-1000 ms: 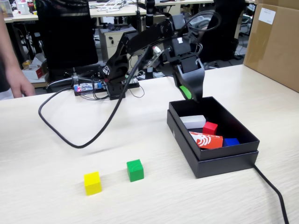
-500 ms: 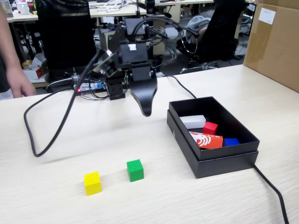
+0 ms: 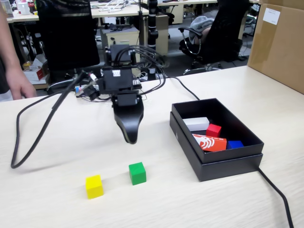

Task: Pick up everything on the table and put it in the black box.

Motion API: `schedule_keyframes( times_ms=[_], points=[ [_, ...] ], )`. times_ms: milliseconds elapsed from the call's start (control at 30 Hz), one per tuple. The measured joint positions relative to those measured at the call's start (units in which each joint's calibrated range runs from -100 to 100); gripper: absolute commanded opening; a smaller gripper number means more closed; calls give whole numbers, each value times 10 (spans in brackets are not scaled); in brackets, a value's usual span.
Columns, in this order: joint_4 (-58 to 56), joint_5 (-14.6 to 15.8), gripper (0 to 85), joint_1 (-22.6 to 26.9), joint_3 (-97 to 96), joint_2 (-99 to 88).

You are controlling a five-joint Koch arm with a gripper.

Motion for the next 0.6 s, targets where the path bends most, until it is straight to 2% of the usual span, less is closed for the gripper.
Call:
schedule_keyframes(
  times_ms=[600],
  points=[
    [2,-2,480,1,0,120]
  ],
)
